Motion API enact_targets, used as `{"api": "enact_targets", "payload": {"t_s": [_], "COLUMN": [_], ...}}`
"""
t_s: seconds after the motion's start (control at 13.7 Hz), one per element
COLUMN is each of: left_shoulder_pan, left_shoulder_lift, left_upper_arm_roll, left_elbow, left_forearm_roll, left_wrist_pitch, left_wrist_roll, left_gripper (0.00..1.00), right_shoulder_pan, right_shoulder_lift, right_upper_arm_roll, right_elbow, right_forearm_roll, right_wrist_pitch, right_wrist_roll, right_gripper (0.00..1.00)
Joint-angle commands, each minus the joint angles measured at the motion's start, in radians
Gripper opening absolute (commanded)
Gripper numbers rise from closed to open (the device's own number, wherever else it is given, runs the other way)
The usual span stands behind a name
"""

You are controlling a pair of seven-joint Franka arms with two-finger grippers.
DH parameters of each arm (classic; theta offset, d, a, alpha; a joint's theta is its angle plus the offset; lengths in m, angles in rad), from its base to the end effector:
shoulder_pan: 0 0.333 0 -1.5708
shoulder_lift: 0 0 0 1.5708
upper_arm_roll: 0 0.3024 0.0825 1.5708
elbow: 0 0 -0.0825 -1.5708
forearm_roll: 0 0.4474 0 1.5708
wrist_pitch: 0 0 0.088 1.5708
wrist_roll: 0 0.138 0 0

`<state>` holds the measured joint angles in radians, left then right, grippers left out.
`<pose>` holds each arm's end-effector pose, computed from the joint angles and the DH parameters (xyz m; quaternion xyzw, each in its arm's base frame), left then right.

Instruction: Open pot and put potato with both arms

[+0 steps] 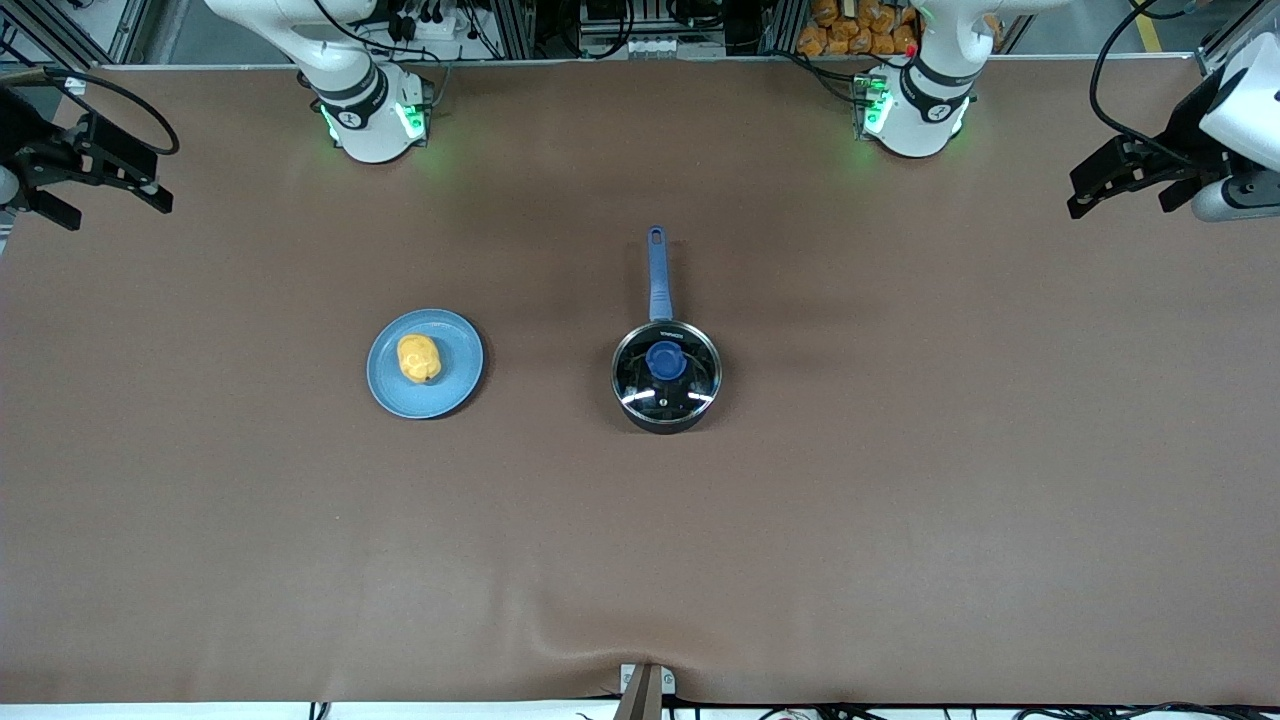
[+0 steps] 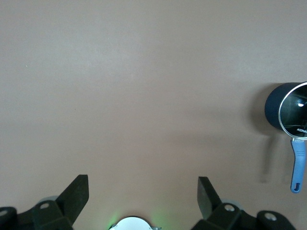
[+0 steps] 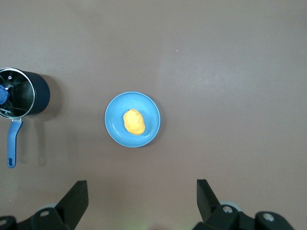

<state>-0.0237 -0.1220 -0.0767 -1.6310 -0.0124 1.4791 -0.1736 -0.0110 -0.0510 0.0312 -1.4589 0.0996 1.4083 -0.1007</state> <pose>0.5672 -0.0612 0.6124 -0.9992 -0.0365 0.0152 0.0006 0.5826 0.0272 0.6559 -0.9965 -0.0684 -0.0021 0.0483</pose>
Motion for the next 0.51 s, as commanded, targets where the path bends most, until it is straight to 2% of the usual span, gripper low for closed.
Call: {"api": "enact_targets", "payload": {"t_s": [0.0, 0.15, 0.44], "left_shoulder_pan": [-0.002, -0.001, -0.007], "left_shoulder_lift": [0.007, 0.008, 0.021], "left_upper_arm_roll": [-0.006, -0.006, -0.008], "left_elbow": [0.014, 0.013, 0.011], "left_forearm_roll": [0.020, 0.017, 0.009], "left_wrist_pitch": [-0.020, -0.020, -0.017], "left_wrist_roll": [0.023, 0.023, 0.023], "left_gripper": [1.00, 1.00, 1.00], "right_shoulder_pan": [-0.012, -0.012, -0.010], "right_shoulder_lift": [-0.013, -0.013, -0.012], "right_upper_arm_roll": [0.006, 0.006, 0.007], "right_elbow": [-0.012, -0.012, -0.012], "right_forearm_roll": [-0.012, -0.046, -0.047], "right_wrist_pitch": [-0.003, -0.003, -0.003], "right_wrist_roll": [-0.013, -0.005, -0.004], "right_gripper": [1.00, 1.00, 1.00]}}
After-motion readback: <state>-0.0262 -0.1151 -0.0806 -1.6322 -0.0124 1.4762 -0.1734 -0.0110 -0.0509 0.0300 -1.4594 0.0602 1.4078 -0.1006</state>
